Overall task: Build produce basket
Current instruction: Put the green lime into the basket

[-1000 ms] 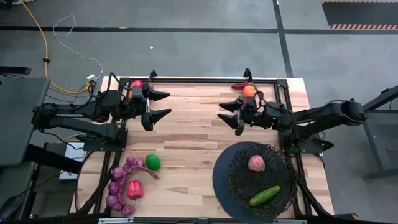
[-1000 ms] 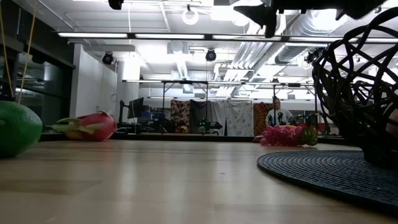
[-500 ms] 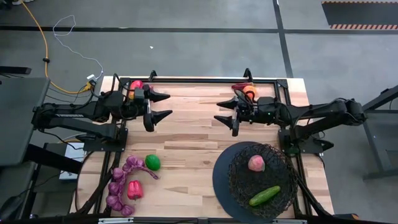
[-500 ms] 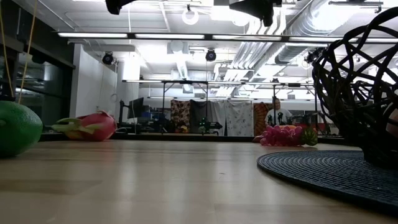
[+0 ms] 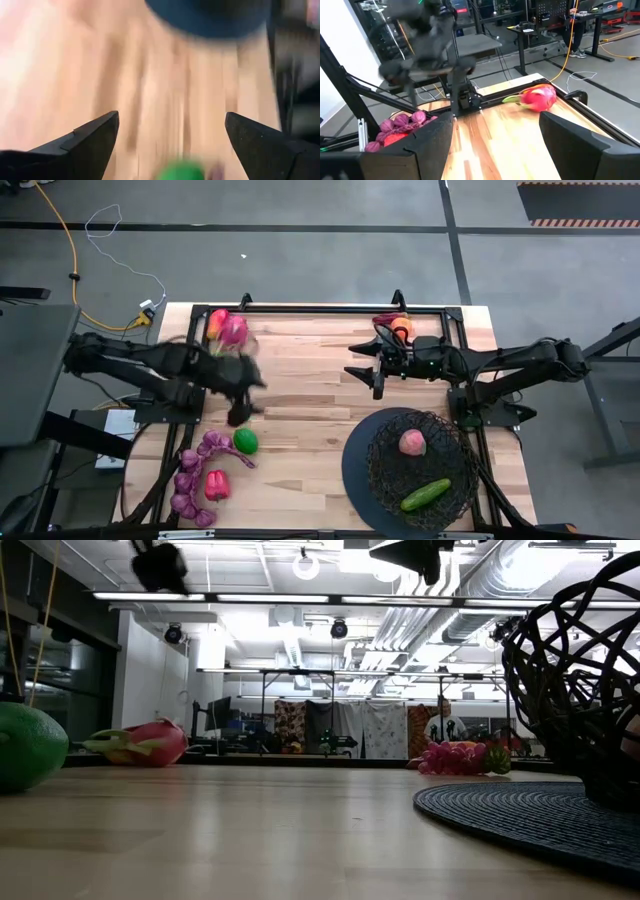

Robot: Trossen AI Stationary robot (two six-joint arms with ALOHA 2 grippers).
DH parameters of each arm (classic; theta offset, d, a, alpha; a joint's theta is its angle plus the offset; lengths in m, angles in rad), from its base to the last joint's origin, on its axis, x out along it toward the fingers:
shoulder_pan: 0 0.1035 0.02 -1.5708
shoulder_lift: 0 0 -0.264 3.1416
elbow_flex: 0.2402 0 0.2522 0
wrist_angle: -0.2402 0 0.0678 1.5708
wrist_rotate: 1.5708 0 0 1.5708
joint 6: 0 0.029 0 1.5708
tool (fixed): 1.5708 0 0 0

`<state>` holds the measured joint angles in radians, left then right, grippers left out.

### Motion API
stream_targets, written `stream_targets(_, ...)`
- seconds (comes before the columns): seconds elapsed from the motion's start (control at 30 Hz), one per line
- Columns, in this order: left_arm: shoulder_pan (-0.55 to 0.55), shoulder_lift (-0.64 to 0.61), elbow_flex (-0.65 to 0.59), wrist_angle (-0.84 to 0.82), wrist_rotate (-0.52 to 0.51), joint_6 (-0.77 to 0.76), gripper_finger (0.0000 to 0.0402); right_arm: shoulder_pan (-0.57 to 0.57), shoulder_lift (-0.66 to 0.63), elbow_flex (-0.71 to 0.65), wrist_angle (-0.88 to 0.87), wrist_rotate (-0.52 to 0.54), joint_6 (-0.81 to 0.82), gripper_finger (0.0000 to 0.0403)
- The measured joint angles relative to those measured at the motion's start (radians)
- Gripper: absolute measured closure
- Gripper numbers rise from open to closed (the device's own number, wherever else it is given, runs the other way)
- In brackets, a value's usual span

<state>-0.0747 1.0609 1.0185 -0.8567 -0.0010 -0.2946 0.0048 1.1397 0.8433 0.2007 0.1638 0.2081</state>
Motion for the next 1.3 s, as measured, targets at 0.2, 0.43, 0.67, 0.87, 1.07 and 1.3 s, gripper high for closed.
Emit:
stream_targets(0.2,-0.198,0.109,-0.048,-0.121,0.038,0.137,0.0046,0.0,0.0,0.0,-0.028,0.0,0.0,0.0116)
stream_targets(0.43,-0.247,0.211,-0.165,-0.041,0.011,0.21,0.0046,0.0,0.0,-0.001,-0.073,0.0,0.055,0.0116)
stream_targets(0.67,-0.218,0.281,-0.237,0.05,0.026,0.254,0.0046,0.0,0.0,-0.001,-0.093,0.0,0.057,0.0116)
stream_targets(0.87,-0.217,0.311,-0.256,0.052,0.017,0.328,0.0046,0.0,0.0,-0.001,-0.1,0.001,0.064,0.0116)
stream_targets(1.07,-0.192,0.366,-0.256,0.058,0.023,0.343,0.0046,0.0,0.0,-0.001,-0.101,0.001,0.064,0.0116)
stream_targets(1.3,-0.152,0.41,-0.256,0.068,0.023,0.325,0.0048,0.0,0.0,-0.001,-0.104,0.001,0.069,0.0116)
